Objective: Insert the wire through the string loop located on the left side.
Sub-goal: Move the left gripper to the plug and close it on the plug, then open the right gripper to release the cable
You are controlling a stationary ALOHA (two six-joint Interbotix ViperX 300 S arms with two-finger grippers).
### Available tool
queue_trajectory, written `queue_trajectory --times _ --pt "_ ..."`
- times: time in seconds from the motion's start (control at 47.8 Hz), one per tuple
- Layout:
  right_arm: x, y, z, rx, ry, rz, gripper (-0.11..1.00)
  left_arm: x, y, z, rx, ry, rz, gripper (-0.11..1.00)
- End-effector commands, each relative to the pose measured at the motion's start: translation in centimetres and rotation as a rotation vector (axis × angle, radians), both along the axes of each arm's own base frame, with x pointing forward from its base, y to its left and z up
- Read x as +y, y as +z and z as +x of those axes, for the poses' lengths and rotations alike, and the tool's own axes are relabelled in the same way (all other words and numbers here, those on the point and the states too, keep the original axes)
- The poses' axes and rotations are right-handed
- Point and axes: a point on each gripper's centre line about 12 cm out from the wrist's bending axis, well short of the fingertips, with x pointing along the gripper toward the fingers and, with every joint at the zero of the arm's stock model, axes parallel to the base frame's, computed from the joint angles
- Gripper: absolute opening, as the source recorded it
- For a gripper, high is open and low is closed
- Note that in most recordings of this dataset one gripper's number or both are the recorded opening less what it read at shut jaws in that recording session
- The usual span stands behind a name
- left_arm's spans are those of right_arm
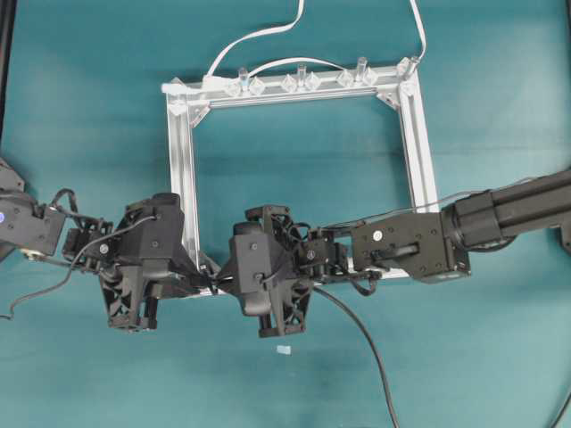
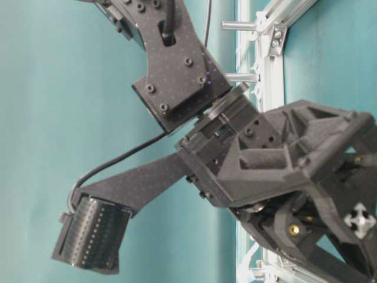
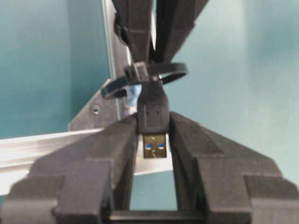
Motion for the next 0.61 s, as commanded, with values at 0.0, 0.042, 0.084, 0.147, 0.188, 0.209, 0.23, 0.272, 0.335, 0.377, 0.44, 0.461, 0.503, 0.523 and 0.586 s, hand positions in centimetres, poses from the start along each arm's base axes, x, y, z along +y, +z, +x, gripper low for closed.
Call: queue_trajectory --times 0.0,0.042,0.084,0.147,0.188,0.209,0.23,0.272,0.335,0.377,0.44,0.461,0.503,0.523,0.586 --pt "0.15 1.88 0.51 -0.05 0.003 0.004 0.1 -0.2 0.67 0.39 -0.021 0.003 -0.011 0.21" --pt "0.15 1.88 0.51 -0.05 0.003 0.004 0.1 -0.2 0.71 0.37 -0.021 0.002 -0.011 0.21" --pt "0.14 1.78 0.44 -0.047 0.003 0.003 0.1 -0.2 0.66 0.37 -0.019 0.002 -0.011 0.21" --pt "0.13 1.79 0.45 -0.049 0.003 0.003 0.1 -0.19 0.62 0.33 -0.018 0.002 -0.01 0.21" --pt "0.13 1.81 0.46 -0.05 0.002 0.003 0.1 -0.19 0.62 0.33 -0.018 0.002 -0.01 0.21" --pt "0.13 1.81 0.46 -0.05 0.002 0.003 0.1 -0.19 0.68 0.34 -0.021 0.003 -0.011 0.21" --pt "0.21 1.81 0.44 -0.05 0.004 0.003 0.1 -0.19 0.63 0.34 -0.02 0.001 -0.01 0.21" --pt "0.2 1.76 0.41 -0.049 0.004 0.003 0.1 -0.19 0.68 0.34 -0.021 0.001 -0.01 0.21" --pt "0.12 1.64 0.34 -0.045 0.004 0.0 0.1 -0.19 0.68 0.34 -0.021 0.001 -0.01 0.21" --pt "0.12 1.54 0.28 -0.039 0.005 -0.001 0.1 -0.19 0.63 0.34 -0.02 0.001 -0.01 0.21" --pt "0.18 1.42 0.18 -0.034 0.007 -0.001 0.1 -0.19 0.63 0.34 -0.02 0.001 -0.01 0.21" --pt "0.18 1.42 0.18 -0.034 0.007 -0.001 0.1 -0.19 0.68 0.34 -0.021 0.0 -0.009 0.21" --pt "0.1 1.29 0.16 -0.031 0.005 -0.002 0.1 -0.19 0.68 0.34 -0.021 0.0 -0.009 0.21" --pt "0.1 1.36 0.16 -0.033 0.004 0.0 0.1 -0.19 0.68 0.34 -0.021 0.0 -0.009 0.21" --pt "0.09 1.41 0.19 -0.037 0.004 -0.001 0.1 -0.18 0.63 0.3 -0.02 -0.002 -0.007 0.21"
